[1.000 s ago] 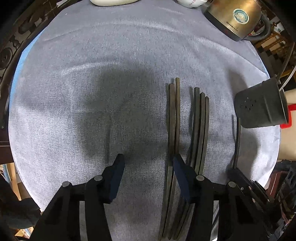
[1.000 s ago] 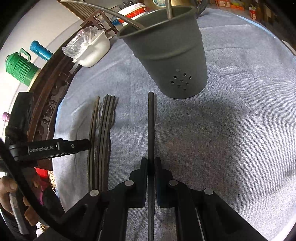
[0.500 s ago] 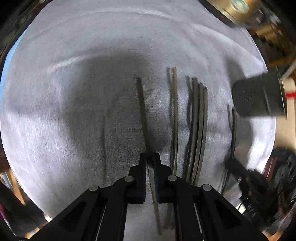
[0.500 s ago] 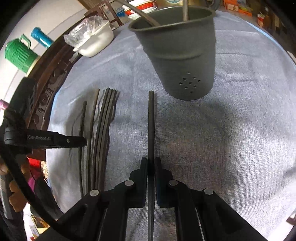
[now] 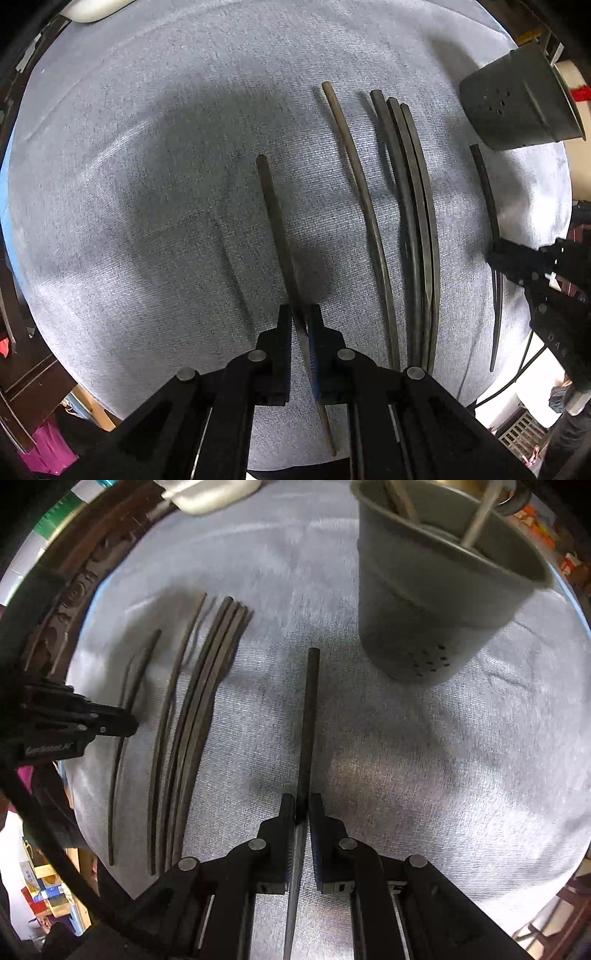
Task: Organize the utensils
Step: 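Close the left tool on another dark chopstick, then lift both held chopsticks upright off the cloth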
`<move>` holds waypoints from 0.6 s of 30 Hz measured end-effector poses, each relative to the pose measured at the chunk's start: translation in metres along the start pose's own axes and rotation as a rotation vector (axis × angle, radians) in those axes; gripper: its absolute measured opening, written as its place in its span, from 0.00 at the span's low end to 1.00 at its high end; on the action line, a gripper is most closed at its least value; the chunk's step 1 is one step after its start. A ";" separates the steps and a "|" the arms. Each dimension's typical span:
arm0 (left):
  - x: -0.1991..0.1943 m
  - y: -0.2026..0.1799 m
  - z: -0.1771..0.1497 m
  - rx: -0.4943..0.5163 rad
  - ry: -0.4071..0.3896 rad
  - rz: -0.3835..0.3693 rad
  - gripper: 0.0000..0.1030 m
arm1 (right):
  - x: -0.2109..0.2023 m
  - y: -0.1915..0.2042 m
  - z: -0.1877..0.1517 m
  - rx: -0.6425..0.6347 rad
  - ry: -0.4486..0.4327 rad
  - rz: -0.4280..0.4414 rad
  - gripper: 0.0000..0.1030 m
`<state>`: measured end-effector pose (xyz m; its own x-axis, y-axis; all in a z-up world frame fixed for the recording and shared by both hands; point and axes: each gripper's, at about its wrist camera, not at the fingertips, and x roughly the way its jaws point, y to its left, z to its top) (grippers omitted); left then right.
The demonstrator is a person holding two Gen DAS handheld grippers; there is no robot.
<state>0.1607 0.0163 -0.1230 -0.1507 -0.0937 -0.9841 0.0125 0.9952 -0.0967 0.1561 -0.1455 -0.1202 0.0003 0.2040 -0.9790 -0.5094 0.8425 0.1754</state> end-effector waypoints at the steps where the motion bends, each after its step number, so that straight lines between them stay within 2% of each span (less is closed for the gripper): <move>1: 0.000 0.000 0.001 0.001 0.000 -0.002 0.10 | 0.001 0.001 0.004 0.001 0.014 -0.007 0.11; 7: 0.005 0.001 -0.011 -0.002 0.005 -0.009 0.09 | 0.010 0.016 0.031 -0.028 0.130 -0.064 0.13; 10: 0.008 0.004 -0.012 0.003 -0.010 -0.014 0.07 | 0.014 0.029 0.038 -0.061 0.139 -0.105 0.10; 13: 0.008 0.013 -0.016 -0.023 -0.025 -0.061 0.06 | 0.010 0.038 0.032 -0.069 0.084 -0.115 0.07; 18: -0.003 0.035 -0.029 -0.085 -0.084 -0.138 0.05 | -0.012 0.045 0.019 -0.037 -0.049 -0.040 0.06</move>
<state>0.1328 0.0521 -0.1196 -0.0618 -0.2278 -0.9718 -0.0871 0.9711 -0.2221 0.1491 -0.1007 -0.0990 0.0627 0.1953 -0.9787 -0.5394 0.8317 0.1314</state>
